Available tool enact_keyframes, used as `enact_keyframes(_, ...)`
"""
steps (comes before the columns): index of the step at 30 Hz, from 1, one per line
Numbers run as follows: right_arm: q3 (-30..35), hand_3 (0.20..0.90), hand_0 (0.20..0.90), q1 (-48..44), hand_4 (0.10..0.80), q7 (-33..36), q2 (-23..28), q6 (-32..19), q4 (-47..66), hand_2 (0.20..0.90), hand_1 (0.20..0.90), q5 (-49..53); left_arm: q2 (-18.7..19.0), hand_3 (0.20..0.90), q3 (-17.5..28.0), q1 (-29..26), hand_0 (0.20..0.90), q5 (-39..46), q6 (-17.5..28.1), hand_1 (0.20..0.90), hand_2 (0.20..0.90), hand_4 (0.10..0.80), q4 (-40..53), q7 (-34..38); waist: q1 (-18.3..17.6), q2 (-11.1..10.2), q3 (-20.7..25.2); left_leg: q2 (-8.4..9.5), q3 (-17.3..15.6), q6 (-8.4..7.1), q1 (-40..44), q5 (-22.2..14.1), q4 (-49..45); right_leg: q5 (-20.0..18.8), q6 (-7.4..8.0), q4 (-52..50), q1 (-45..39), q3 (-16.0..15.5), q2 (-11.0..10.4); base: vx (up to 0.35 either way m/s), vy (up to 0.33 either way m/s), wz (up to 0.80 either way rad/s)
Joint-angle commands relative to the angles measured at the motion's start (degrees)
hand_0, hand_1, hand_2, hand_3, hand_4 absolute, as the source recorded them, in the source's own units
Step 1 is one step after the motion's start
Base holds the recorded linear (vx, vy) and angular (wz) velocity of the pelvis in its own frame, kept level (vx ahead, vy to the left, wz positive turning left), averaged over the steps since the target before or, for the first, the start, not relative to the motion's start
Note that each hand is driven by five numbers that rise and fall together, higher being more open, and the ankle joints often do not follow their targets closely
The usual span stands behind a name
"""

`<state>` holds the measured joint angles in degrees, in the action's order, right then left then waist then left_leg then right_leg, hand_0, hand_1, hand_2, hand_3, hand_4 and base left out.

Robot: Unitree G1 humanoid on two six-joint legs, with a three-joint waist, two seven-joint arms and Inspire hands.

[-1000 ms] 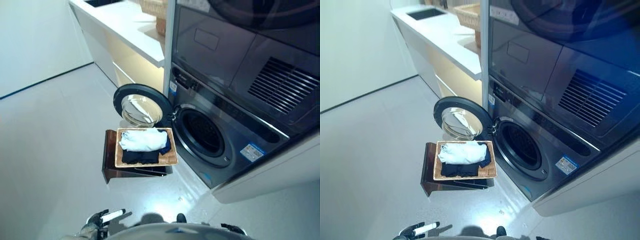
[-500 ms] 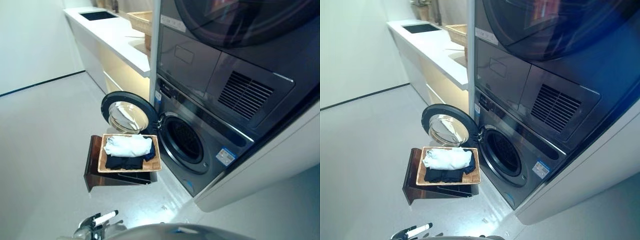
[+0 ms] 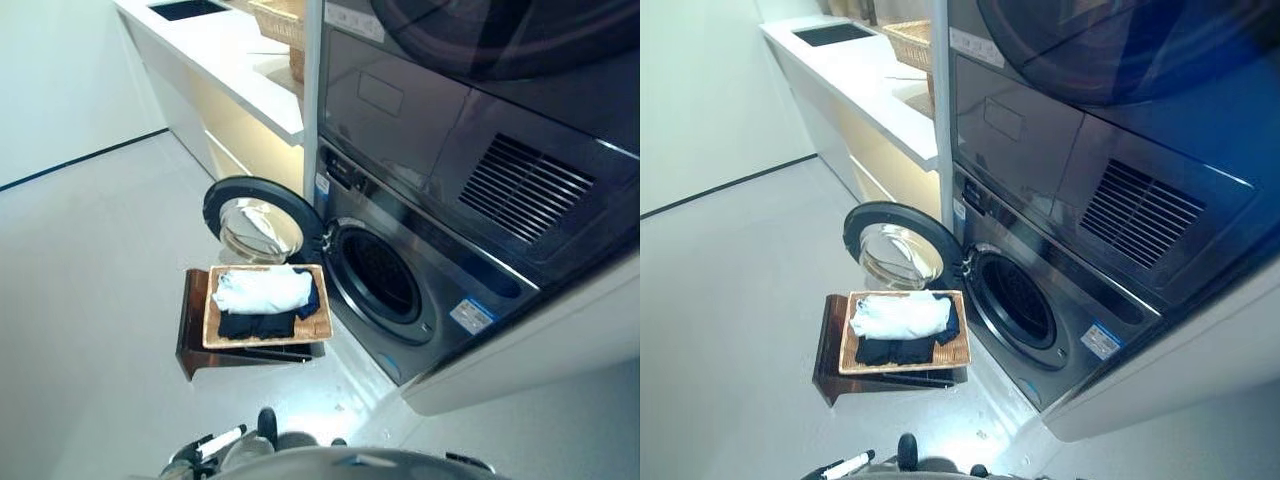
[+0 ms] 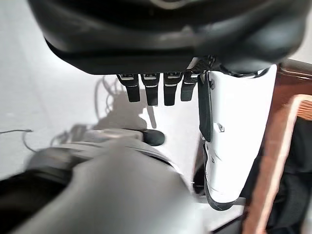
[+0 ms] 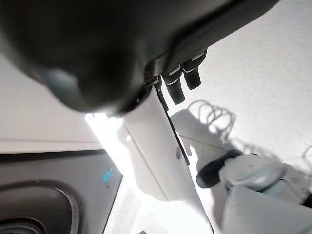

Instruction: Pick up the clothes and place them into the washing machine

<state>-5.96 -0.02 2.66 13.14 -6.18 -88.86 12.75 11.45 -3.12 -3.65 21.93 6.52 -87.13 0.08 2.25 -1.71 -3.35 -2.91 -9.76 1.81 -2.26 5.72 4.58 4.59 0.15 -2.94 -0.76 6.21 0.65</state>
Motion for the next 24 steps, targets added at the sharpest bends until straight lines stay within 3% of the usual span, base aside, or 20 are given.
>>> enact_keyframes(1, -1.4, 0.900, 0.900, -1.8, 0.800, 1.1, -0.3, -0.5, 0.4, 0.900, 0.900, -0.1, 2.1, 0.900, 0.2, -2.2, 0.900, -1.4, 1.2, 0.900, 0.900, 0.800, -0.5, 1.1, -0.5, -3.1, 3.4, 2.15, -0.5, -2.64, -4.5, 0.0, 0.4, 2.9, 2.22, 1.9, -9.5, -0.4, -0.6, 0.059, 0.046, -0.16)
enact_keyframes(8, -2.4, 0.900, 0.900, -2.0, 0.800, 1.3, -0.9, -0.9, 1.8, 0.900, 0.900, -0.3, 1.7, 0.900, -0.8, -2.6, 0.900, -2.5, 1.3, 0.900, 0.900, 0.800, 0.1, 1.1, 0.3, -4.5, 4.0, 3.14, -0.2, -1.86, -4.8, -1.0, 0.2, 2.3, 2.87, 4.5, -10.2, -0.8, -1.0, 0.064, 0.043, -0.01)
enact_keyframes(15, -2.1, 0.900, 0.900, -2.4, 0.800, 1.4, -1.1, -1.0, 2.3, 0.900, 0.900, 0.2, 2.6, 0.900, -0.4, -2.6, 0.900, -3.0, 1.1, 0.900, 0.900, 0.800, -0.7, 1.2, 1.2, -6.3, 4.6, 4.48, -1.4, -0.51, -9.4, -7.5, -9.9, 1.2, 5.02, 1.9, -9.7, -0.4, -3.9, 0.085, 0.083, -0.03)
enact_keyframes(17, -1.5, 0.900, 0.900, -2.3, 0.800, 1.2, -1.0, -1.0, 2.2, 0.900, 0.900, 0.8, 3.2, 0.900, -0.5, -3.2, 0.900, -3.6, 1.1, 0.900, 0.900, 0.800, -0.6, 1.2, 1.3, -6.4, 4.2, 5.05, -2.0, 0.27, -8.8, -9.0, -10.9, -2.0, 6.00, -4.1, -8.3, 0.0, -4.4, 0.132, 0.130, -0.06)
enact_keyframes(20, -1.0, 0.900, 0.900, -2.4, 0.800, 1.4, -0.4, -1.0, 2.1, 0.900, 0.900, 0.8, 4.1, 0.900, -1.0, -4.3, 0.900, -4.6, 1.0, 0.900, 0.900, 0.800, -0.3, 1.4, 0.0, -5.2, 2.3, 5.78, -2.1, 1.46, -5.2, -8.9, -8.7, -11.0, 8.13, -15.8, -3.1, 0.1, -4.3, 0.103, 0.155, -0.07)
enact_keyframes(21, -1.1, 0.900, 0.900, -2.6, 0.800, 1.3, -0.4, -0.9, 2.2, 0.900, 0.900, 1.0, 4.6, 0.900, -1.4, -4.8, 0.900, -4.8, 0.9, 0.900, 0.900, 0.800, -0.1, 1.7, -0.7, -4.2, 1.0, 5.29, -1.5, 1.67, -3.8, -8.2, -7.4, -13.0, 7.46, -22.0, 0.7, 0.4, -3.1, 0.051, 0.181, -0.09)
enact_keyframes(23, -1.1, 0.900, 0.900, -2.8, 0.800, 1.1, -0.6, -1.0, 2.3, 0.900, 0.900, 1.2, 5.4, 0.900, -1.5, -5.8, 0.900, -5.5, 0.9, 0.900, 0.900, 0.800, 0.0, 1.9, -2.7, -2.0, -1.3, 4.65, -0.6, 1.44, -0.4, -6.9, -4.5, -9.2, 7.04, -28.5, 6.9, 0.5, 0.8, 0.049, 0.151, -0.05)
enact_keyframes(24, -1.1, 0.900, 0.900, -2.8, 0.800, 1.1, -0.6, -1.0, 2.3, 0.900, 0.900, 1.2, 5.4, 0.900, -1.5, -5.8, 0.900, -5.5, 0.9, 0.900, 0.900, 0.800, 0.0, 1.9, -2.7, -2.0, -1.2, 4.64, -0.6, 1.44, -0.4, -6.9, -4.5, -9.2, 7.04, -28.5, 7.0, 0.5, 0.9, 0.262, 0.157, 0.15)
